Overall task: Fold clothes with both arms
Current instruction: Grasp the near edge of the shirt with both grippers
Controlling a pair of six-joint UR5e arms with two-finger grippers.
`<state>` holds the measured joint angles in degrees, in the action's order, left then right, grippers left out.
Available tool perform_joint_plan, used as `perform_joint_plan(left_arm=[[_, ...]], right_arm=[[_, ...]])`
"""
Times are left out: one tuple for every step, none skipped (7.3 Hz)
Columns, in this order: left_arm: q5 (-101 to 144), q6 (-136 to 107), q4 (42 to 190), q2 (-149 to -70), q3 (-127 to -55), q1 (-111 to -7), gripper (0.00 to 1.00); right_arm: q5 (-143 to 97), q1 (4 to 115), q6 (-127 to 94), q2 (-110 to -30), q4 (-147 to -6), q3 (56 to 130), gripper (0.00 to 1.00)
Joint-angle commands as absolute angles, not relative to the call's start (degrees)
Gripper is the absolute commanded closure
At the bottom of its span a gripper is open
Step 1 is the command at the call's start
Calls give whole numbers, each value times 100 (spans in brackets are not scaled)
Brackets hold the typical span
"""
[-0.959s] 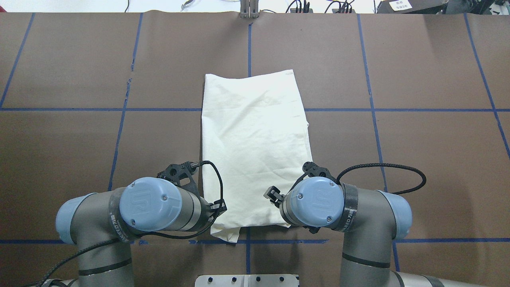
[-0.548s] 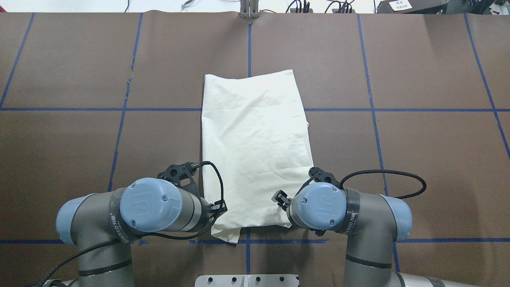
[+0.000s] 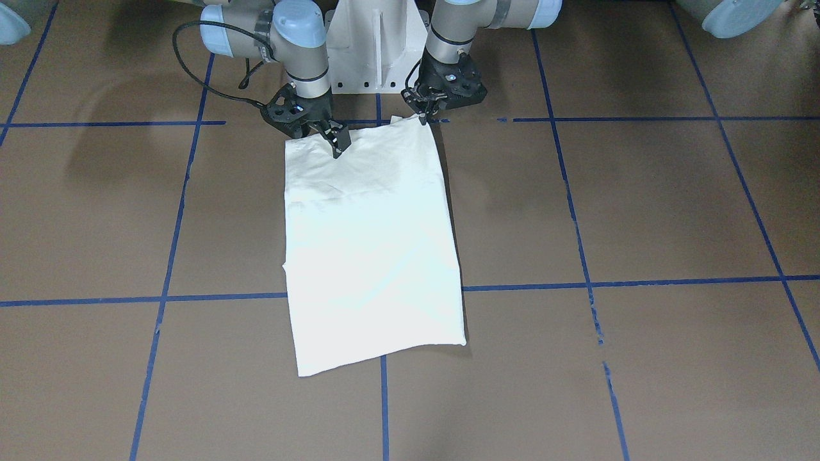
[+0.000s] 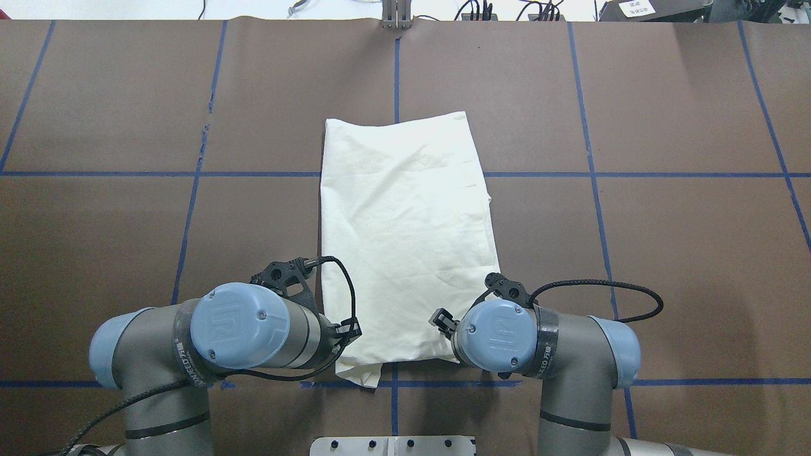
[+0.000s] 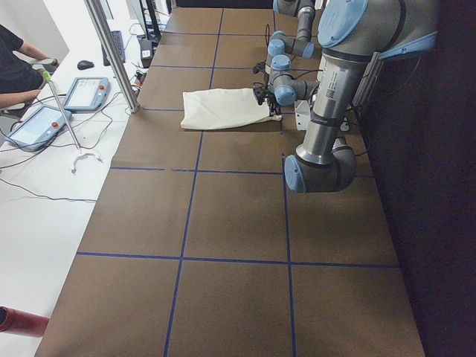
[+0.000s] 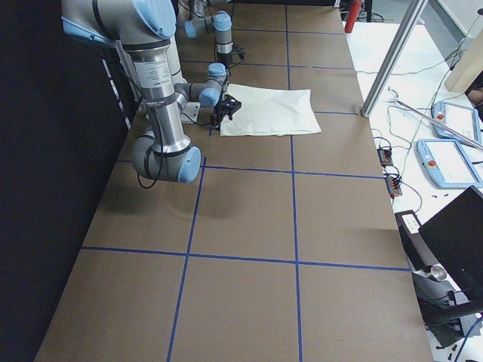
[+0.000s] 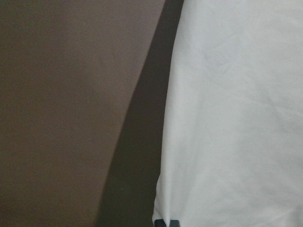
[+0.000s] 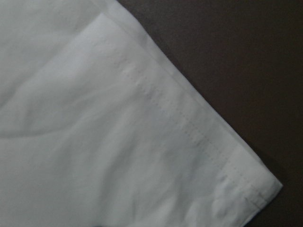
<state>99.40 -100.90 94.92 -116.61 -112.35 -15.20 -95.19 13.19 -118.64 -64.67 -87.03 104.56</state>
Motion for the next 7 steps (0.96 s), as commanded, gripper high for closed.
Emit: perform_joint_plan(left_arm=[[9940,-10090,9492,-11637,-11232,-1521,100],[9940,-10090,9483,-11611,-11232,-1521,100],[9940,-10090,9492,-11610,-11232,-1512,100],[9940,-10090,9492,-11654,-11198,-1512,100],[9940,-10090,9492,-11663,-11197,-1512,100],[9932,-10090,9492,-11663,-11171,-1512,100],[9932,-10090,9492,-11663,-11171,-1512,100]], right_arm=[[-9519,1318,-11883,-6451,-8701,10529,30],[-9527,1318,-11874,-6451,-8701,10529,61],[-9527,1327,-11874,-6451,-8701,10529,78],[-9527,1327,-11874,-6451,-8701,10529,89],[-9536,1353,-11874,-6434,-8701,10538,100],[-9536,1397,-11883,-6355,-8701,10547,100],[-9527,1415,-11892,-6337,-8701,10582,100]])
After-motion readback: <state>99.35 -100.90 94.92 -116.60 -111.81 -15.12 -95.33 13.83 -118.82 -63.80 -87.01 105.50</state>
